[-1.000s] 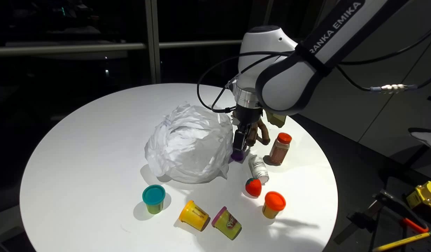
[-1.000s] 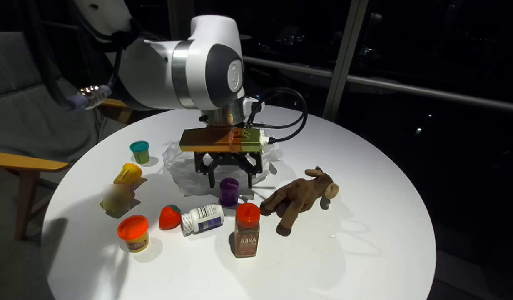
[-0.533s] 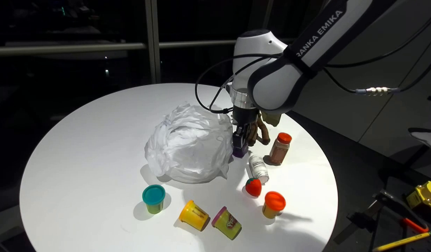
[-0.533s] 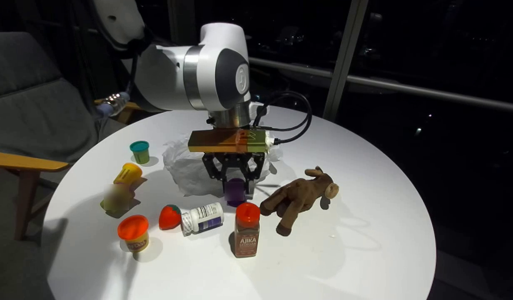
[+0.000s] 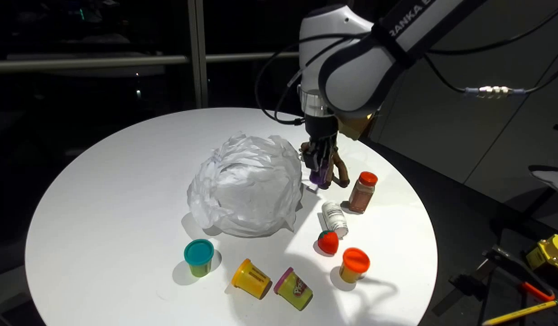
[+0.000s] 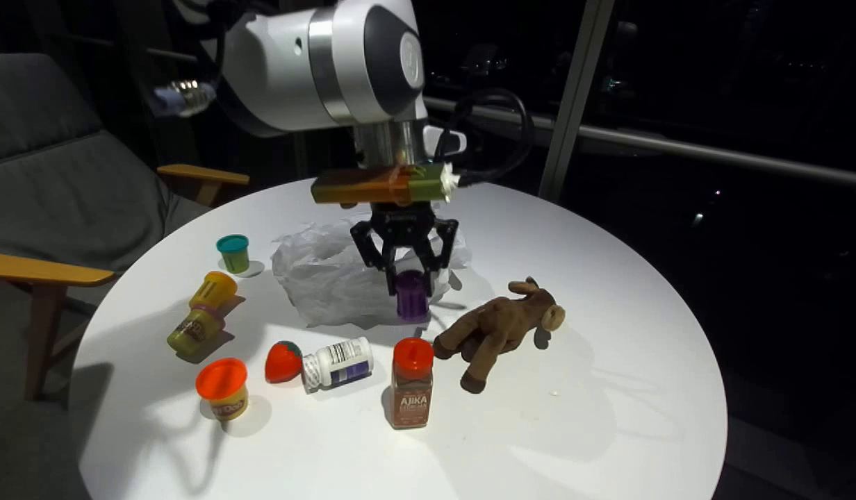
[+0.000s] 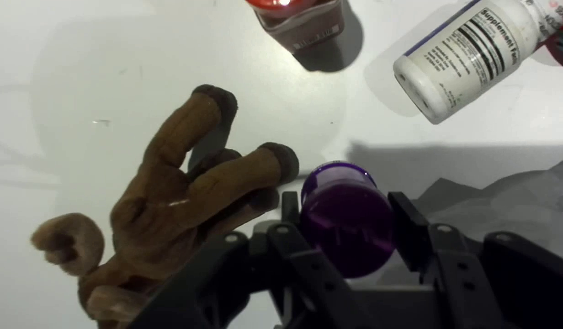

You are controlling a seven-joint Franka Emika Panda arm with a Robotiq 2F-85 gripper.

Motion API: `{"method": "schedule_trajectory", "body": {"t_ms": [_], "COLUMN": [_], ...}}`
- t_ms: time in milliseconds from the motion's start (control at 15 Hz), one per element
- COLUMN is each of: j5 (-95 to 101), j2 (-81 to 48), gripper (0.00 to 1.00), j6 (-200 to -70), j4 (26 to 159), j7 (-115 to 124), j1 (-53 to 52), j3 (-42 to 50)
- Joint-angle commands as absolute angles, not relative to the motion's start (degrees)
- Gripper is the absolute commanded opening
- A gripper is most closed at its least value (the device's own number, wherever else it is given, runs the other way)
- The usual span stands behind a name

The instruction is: Pick the objects on the table and put them in the plastic bag

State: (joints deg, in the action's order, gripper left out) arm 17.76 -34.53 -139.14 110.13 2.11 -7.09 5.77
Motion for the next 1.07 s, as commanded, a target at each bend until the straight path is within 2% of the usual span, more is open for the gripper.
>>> {"method": "schedule_trajectory", "body": {"t_ms": [0, 267, 1000], "j5": [18.9, 16.9, 14.9], "j2": [-26.7, -28.7, -54.0], "gripper": [0.26, 0.26, 0.26], "j6": [-129.7, -123.7, -126.3], "j4": [109.5, 101.1, 73.8], "j7": [11.8, 20.3, 41.4], "j1": [-11.6, -13.5, -15.8], "j3": [6.7, 3.5, 7.1]}}
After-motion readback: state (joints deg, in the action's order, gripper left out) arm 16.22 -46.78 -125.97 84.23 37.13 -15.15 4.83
